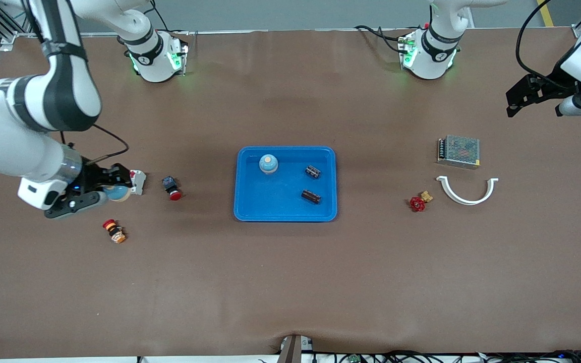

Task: Place electrolytic capacitor and blue bell in tray
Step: 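Carry the blue bell into the tray and open the right gripper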

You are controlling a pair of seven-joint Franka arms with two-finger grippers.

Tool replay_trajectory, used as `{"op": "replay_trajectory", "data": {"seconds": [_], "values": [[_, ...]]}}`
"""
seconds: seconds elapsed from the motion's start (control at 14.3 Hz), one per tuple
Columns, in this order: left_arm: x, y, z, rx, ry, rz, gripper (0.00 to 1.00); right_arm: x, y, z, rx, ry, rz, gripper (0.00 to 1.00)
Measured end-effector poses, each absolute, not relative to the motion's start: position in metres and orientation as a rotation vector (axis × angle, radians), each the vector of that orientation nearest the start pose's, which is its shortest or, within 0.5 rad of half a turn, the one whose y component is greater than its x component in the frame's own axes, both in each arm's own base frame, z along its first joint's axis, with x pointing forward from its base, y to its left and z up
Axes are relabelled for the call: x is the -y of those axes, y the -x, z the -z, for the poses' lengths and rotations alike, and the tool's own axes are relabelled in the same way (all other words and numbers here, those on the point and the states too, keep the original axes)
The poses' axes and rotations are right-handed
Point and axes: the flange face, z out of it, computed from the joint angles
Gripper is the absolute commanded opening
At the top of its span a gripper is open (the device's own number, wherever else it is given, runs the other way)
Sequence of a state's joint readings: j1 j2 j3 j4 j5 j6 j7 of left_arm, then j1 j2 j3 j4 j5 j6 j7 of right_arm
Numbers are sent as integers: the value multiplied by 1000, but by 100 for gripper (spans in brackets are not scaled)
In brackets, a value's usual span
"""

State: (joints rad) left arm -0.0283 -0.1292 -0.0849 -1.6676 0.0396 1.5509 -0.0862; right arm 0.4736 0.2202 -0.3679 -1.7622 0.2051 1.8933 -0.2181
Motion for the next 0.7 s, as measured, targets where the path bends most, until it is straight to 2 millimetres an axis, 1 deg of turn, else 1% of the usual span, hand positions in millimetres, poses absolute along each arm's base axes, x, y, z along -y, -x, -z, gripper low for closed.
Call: {"op": "replay_trajectory", "data": {"seconds": [0.21,0.42,0.56,0.7], "values": [[55,-507,-646,-35,3092,19,100,-154,-596,-445,265,3022,-90,48],[53,-507,-642,-29,3092,5,100,-204,-590,-446,152,3034,-16,48],[52,-508,-641,-27,3092,1,100,-238,-586,-437,83,3040,27,48],[51,-508,-641,-24,3092,0,100,-270,-581,-420,26,3050,51,48]]}}
